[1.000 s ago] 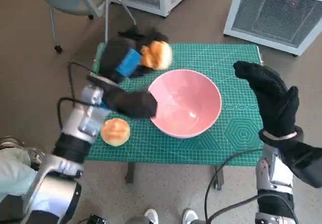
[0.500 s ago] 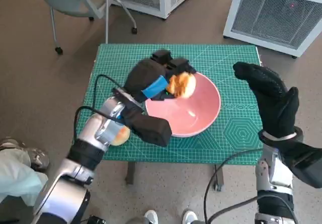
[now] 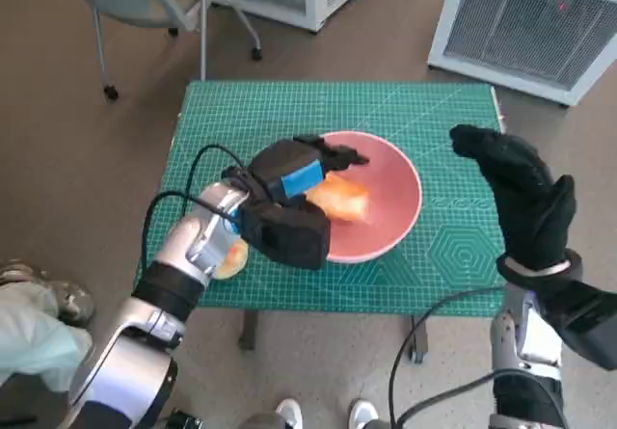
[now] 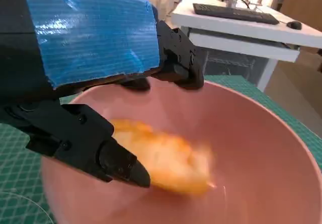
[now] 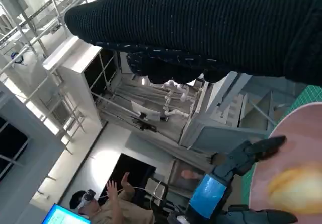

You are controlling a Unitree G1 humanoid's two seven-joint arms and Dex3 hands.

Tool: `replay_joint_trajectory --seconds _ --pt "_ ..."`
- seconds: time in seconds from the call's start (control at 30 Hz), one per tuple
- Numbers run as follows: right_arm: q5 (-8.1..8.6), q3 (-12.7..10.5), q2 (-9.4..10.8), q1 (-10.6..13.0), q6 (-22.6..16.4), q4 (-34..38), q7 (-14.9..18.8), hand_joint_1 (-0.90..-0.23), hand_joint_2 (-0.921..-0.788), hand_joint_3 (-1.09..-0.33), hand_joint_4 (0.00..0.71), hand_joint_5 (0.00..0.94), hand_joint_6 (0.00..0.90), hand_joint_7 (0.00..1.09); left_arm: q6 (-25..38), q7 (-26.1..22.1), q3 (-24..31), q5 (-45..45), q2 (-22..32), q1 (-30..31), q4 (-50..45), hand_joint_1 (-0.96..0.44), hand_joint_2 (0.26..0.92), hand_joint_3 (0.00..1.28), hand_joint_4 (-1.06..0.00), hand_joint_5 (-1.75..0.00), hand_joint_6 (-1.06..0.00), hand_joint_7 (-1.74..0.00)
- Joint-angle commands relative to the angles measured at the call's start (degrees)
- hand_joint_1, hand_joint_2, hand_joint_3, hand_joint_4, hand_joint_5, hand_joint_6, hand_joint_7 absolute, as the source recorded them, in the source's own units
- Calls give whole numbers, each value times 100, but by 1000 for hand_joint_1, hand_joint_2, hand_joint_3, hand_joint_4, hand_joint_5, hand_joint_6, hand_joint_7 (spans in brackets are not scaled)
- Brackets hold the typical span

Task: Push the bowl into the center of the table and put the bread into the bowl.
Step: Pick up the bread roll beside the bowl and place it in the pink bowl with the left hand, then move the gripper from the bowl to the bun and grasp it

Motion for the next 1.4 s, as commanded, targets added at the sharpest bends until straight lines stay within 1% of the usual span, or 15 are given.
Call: replay_joint_trajectory --seconds 0.03,0.2,0.33,0.43,0.6,0.8,1.07,1.17,1.27,1.4 --pt "-35 -5 30 152 35 5 -71 -642 -921 -745 82 1 -1 389 -87 85 65 15 99 -5 -276 -367 854 2 -115 -1 -238 -18" --pt "-82 28 59 175 29 -44 -131 -642 -921 -744 82 1 -1 389 -85 -36 188 -86 256 133 -664 -398 857 2 -111 0 -239 -14" --pt "-109 39 78 184 24 -62 -157 -641 -921 -746 82 1 -1 388 19 -289 375 -232 489 348 -1297 -419 858 2 -116 -3 -241 -13" --pt "-150 41 94 175 12 -42 -189 -641 -921 -747 81 1 -1 388 219 -689 657 -526 716 567 -1932 -426 858 2 -123 -5 -246 -14" --pt "-157 67 106 188 29 -64 -202 -648 -921 -747 81 0 -1 387 749 -1337 1161 -965 1099 1002 -3135 -423 857 1 -128 -5 -258 -17" --pt "-124 89 124 202 56 -79 -178 -660 -921 -745 81 1 -1 388 1320 -1786 1653 -1229 1502 1538 -4100 -418 827 0 -127 -3 -263 -16" --pt "-73 121 137 211 103 -103 -148 -652 -921 -742 81 0 -1 387 1917 -2223 2135 -1399 2009 2173 -4833 -401 780 0 -120 0 -261 -11" --pt "-61 132 137 212 102 -94 -130 -649 -921 -743 80 0 -1 386 2174 -2424 2235 -1395 2173 2381 -5082 -354 749 1 -120 0 -259 -8" --pt "-34 138 138 202 93 -61 -92 -648 -921 -743 80 0 -1 386 2377 -2656 2313 -1438 2343 2560 -5238 -314 733 1 -121 0 -258 -6" --pt "-1 143 135 189 101 -26 -51 -648 -921 -745 79 0 -1 384 2499 -2888 2409 -1553 2533 2798 -5318 -239 716 1 -120 0 -257 -4"
